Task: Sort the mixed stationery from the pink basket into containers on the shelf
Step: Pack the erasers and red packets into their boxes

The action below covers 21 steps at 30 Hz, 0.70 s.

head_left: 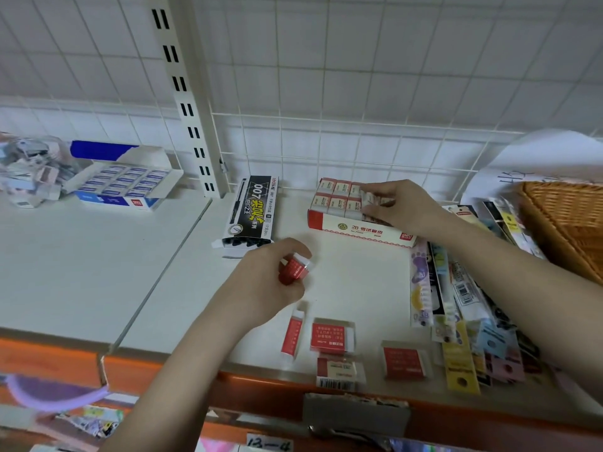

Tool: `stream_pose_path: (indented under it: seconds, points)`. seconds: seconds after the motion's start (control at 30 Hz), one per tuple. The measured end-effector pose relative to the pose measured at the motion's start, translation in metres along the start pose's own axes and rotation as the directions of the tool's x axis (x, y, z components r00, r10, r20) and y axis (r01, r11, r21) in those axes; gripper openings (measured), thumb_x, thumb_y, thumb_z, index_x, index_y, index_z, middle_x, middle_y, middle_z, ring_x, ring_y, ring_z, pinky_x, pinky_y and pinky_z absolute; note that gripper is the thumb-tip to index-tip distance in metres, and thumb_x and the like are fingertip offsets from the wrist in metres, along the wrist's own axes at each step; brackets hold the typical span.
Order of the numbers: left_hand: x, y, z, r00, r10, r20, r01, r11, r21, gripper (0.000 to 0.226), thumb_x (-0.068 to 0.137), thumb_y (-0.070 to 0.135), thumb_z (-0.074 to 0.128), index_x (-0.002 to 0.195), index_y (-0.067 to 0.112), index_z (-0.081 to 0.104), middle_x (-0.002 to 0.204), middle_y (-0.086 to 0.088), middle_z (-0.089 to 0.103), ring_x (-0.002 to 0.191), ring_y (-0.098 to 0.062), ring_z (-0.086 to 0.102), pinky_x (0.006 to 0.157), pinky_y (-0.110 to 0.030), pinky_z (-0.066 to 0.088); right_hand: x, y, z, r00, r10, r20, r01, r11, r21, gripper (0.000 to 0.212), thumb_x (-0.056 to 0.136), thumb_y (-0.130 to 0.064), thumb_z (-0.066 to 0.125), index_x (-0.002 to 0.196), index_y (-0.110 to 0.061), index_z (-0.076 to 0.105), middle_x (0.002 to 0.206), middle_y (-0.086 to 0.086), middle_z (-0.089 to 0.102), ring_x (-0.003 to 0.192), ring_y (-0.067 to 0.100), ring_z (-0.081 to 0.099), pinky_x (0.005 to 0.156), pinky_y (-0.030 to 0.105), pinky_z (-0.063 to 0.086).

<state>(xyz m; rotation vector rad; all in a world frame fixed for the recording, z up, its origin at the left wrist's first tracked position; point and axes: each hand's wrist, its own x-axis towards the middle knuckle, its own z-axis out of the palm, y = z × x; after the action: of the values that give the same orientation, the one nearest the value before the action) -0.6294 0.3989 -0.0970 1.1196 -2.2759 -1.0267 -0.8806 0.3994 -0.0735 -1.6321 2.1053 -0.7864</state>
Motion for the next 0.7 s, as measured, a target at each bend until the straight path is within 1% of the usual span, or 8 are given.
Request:
stream_pose_path:
  seconds: [0.1, 0.2, 0.33, 0.43, 0.53, 0.6, 0.63, 0.7]
  points:
    - [0.002, 0.001, -0.002, 1.0, 0.004, -0.021, -0.005, 1.0, -0.028, 0.039, 0.079, 0.004, 0.064, 0.094, 0.039, 0.056, 0.086, 0.011, 0.06, 0.063, 0.003, 0.055, 0.059, -0.009, 0.044, 0.004, 0.006, -0.001, 0.999, 0.019, -0.038, -0.022, 0.997, -0.072, 0.038, 0.09, -0.017, 0.062, 0.128, -0.02, 0.059, 0.097, -0.011, 0.061, 0.077, 0.004, 0.054, 0.06, 0.004, 0.038]
    - [0.002, 0.002, -0.006, 0.998, 0.017, -0.06, -0.019, 0.999, -0.039, 0.041, 0.077, 0.004, 0.065, 0.09, 0.041, 0.054, 0.084, 0.012, 0.06, 0.064, 0.001, 0.055, 0.06, -0.009, 0.044, 0.01, 0.009, 0.002, 0.998, 0.013, -0.053, -0.022, 0.986, -0.163, 0.037, 0.091, -0.009, 0.059, 0.129, -0.01, 0.057, 0.084, -0.008, 0.053, 0.064, 0.005, 0.048, 0.047, 0.003, 0.035]
    - [0.002, -0.001, -0.009, 0.997, -0.019, -0.069, 0.012, 0.995, -0.101, 0.04, 0.074, 0.002, 0.068, 0.086, 0.035, 0.049, 0.084, 0.012, 0.061, 0.066, -0.004, 0.055, 0.06, -0.023, 0.048, 0.015, 0.003, 0.01, 0.986, -0.012, -0.166, -0.03, 0.97, -0.243, 0.034, 0.09, -0.01, 0.061, 0.123, -0.01, 0.062, 0.11, 0.01, 0.062, 0.099, 0.023, 0.058, 0.07, 0.01, 0.035]
    - [0.003, -0.002, -0.011, 0.997, -0.022, -0.072, 0.013, 0.993, -0.12, 0.039, 0.075, 0.008, 0.072, 0.089, 0.034, 0.047, 0.083, 0.009, 0.06, 0.071, -0.008, 0.058, 0.063, -0.024, 0.05, 0.01, 0.003, 0.012, 0.979, 0.003, -0.201, -0.056, 0.966, -0.253, 0.032, 0.09, -0.012, 0.06, 0.121, -0.008, 0.062, 0.114, 0.011, 0.062, 0.108, 0.026, 0.057, 0.088, 0.025, 0.039]
    - [0.012, 0.001, -0.016, 0.996, 0.009, -0.087, -0.017, 0.996, -0.088, 0.029, 0.075, 0.016, 0.077, 0.09, 0.032, 0.058, 0.083, 0.004, 0.062, 0.07, -0.013, 0.06, 0.063, -0.021, 0.047, -0.015, -0.005, 0.004, 0.988, -0.079, -0.129, 0.032, 0.941, -0.337, 0.03, 0.092, -0.016, 0.057, 0.121, -0.014, 0.063, 0.122, 0.006, 0.059, 0.111, 0.023, 0.054, 0.089, 0.025, 0.039]
    - [0.022, 0.009, -0.02, 0.996, 0.035, -0.083, -0.043, 0.995, -0.09, 0.02, 0.077, 0.015, 0.075, 0.086, 0.029, 0.064, 0.084, 0.003, 0.068, 0.075, -0.012, 0.063, 0.065, -0.018, 0.046, -0.045, -0.016, -0.008, 0.988, -0.156, -0.005, 0.142, 0.914, -0.38, 0.027, 0.092, -0.022, 0.058, 0.118, -0.022, 0.065, 0.117, -0.002, 0.062, 0.103, 0.015, 0.058, 0.087, 0.021, 0.042]
    - [0.029, 0.014, -0.02, 0.995, 0.059, -0.075, -0.066, 0.993, -0.102, 0.017, 0.079, 0.013, 0.073, 0.086, 0.026, 0.066, 0.083, 0.002, 0.071, 0.076, -0.008, 0.065, 0.066, -0.016, 0.047, -0.062, -0.021, -0.013, 0.981, -0.171, 0.088, 0.192, 0.911, -0.366, 0.026, 0.091, -0.025, 0.06, 0.116, -0.025, 0.065, 0.113, -0.009, 0.064, 0.096, 0.007, 0.059, 0.085, 0.017, 0.044]
    - [0.044, 0.025, -0.02, 0.991, 0.118, -0.061, -0.122, 0.99, -0.071, 0.014, 0.086, 0.01, 0.067, 0.094, 0.022, 0.068, 0.074, 0.007, 0.072, 0.061, 0.009, 0.059, 0.056, -0.007, 0.042, -0.093, -0.024, -0.021, 0.948, -0.151, 0.281, 0.239, 0.919, -0.313, 0.023, 0.087, -0.029, 0.065, 0.11, -0.029, 0.067, 0.103, -0.017, 0.065, 0.083, -0.006, 0.059, 0.078, 0.008, 0.044]
